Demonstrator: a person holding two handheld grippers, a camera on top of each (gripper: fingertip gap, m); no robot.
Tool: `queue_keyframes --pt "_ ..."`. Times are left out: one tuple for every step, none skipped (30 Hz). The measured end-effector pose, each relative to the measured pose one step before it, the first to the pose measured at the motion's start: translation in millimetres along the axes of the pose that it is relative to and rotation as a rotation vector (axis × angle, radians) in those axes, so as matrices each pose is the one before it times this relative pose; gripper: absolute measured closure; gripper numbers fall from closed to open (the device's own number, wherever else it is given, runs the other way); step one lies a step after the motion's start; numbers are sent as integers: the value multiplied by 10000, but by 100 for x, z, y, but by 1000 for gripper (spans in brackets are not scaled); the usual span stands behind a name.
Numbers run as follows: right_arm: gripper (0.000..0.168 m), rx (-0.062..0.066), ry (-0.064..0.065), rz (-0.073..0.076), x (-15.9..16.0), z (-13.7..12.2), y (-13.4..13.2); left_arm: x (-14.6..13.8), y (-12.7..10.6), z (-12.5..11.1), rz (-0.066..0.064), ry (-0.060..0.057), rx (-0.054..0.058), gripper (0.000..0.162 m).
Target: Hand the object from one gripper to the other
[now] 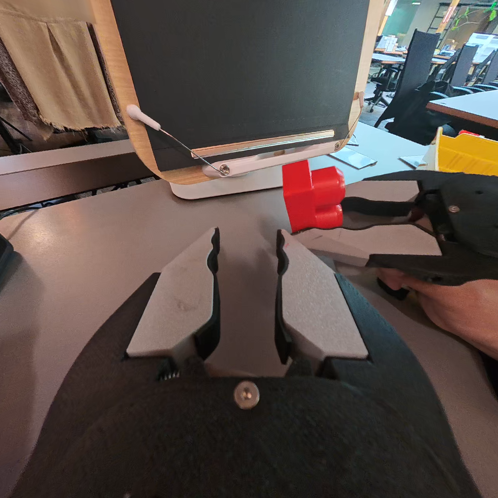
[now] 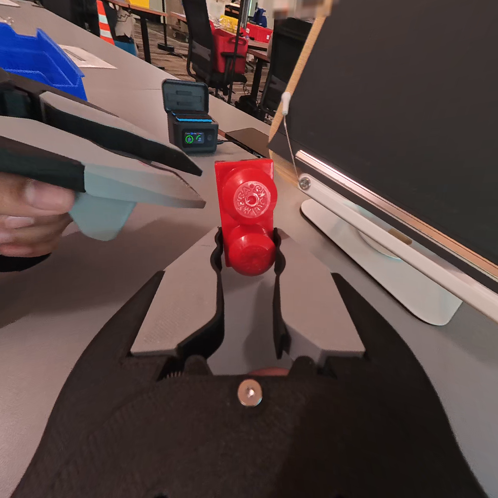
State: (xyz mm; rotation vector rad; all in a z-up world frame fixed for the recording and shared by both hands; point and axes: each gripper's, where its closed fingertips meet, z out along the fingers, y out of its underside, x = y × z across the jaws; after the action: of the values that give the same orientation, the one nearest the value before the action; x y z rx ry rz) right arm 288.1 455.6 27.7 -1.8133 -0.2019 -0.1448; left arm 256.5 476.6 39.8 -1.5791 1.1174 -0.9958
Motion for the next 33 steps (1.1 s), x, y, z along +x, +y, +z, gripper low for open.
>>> queue_keyframes --pt "135 40 -101 5 -259 35 -93 -116 -148 -111 27 -56 66 123" --pt "135 35 -84 11 -199 30 -87 -196 -136 -113 22 -93 61 123" --pt "135 28 -36 9 -101 -6 -74 -201 -110 -93 29 -87 52 123" --pt "135 45 -9 13 -23 -21 -113 -208 -58 -58 21 -81 27 123" --pt "135 62 -15 43 -5 -31 -122 -178 -15 -47 -1 -64 15 124" --pt "135 47 -34 85 9 -3 -86 -123 35 -8 -4 -34 -7 124" --pt "135 8 -48 103 14 24 -8 -112 70 5 -1 -38 -28 124" --pt "135 -17 -43 112 32 40 52 -84 75 30 24 -34 -35 124" --pt "134 -16 -54 127 36 29 56 -63 85 24 59 -40 -47 124" --pt "135 -13 -61 126 18 7 32 -95 65 22 69 -72 -38 125" --pt "134 8 -30 84 50 -42 -21 -41 43 18 69 -53 -18 125" --pt "135 28 13 32 103 -88 -62 45 33 26 54 -14 -11 125" --pt "135 15 35 -2 130 -111 -64 94 6 18 46 15 -13 126" --pt "135 7 41 -21 130 -100 -39 86 -11 11 47 12 -6 126" --pt "135 8 27 -25 104 -74 -28 48 -22 19 54 -4 1 126" --pt "135 -24 3 -18 67 -10 38 -8 -15 14 49 -24 -6 126" --pt "135 -71 15 -7 86 45 137 -49 7 41 32 -28 -31 126" --pt "135 -99 38 -4 119 87 170 -41 47 37 -7 -12 -47 126" --pt "135 -113 50 -26 122 66 176 43 16 39 -35 42 -31 127" --pt "135 -110 77 -79 140 34 140 78 6 22 -57 52 -2 127" --pt "135 -93 111 -143 169 -4 107 89 -18 20 -57 49 18 127" --pt "135 -86 110 -180 144 -19 92 115 21 30 -39 45 11 127" --pt "135 -79 97 -175 116 -26 114 104 69 46 3 22 -21 127" --pt "135 -51 97 -132 101 -24 92 93 111 72 47 -1 -42 127" --pt "135 -22 54 -81 35 -15 50 101 146 76 77 -9 -45 127" --pt "135 -15 18 -41 -20 -3 33 130 173 74 78 5 -52 127" --pt "135 -19 5 -20 -34 3 40 208 203 103 66 40 -67 127" --pt "135 -24 -1 -36 -29 7 35 241 212 128 61 49 -73 127" --pt "135 -25 35 -73 23 -10 12 245 219 142 83 38 -75 127" --pt "135 0 62 -94 81 -40 -39 217 242 139 126 17 -87 127" --pt "135 25 51 -82 70 -45 -75 135 236 121 171 -31 -91 127" --pt "135 20 43 -53 58 -29 -69 101 186 104 207 -56 -69 127" --pt "135 14 41 -28 56 -19 -50 74 148 94 231 -63 -59 127"
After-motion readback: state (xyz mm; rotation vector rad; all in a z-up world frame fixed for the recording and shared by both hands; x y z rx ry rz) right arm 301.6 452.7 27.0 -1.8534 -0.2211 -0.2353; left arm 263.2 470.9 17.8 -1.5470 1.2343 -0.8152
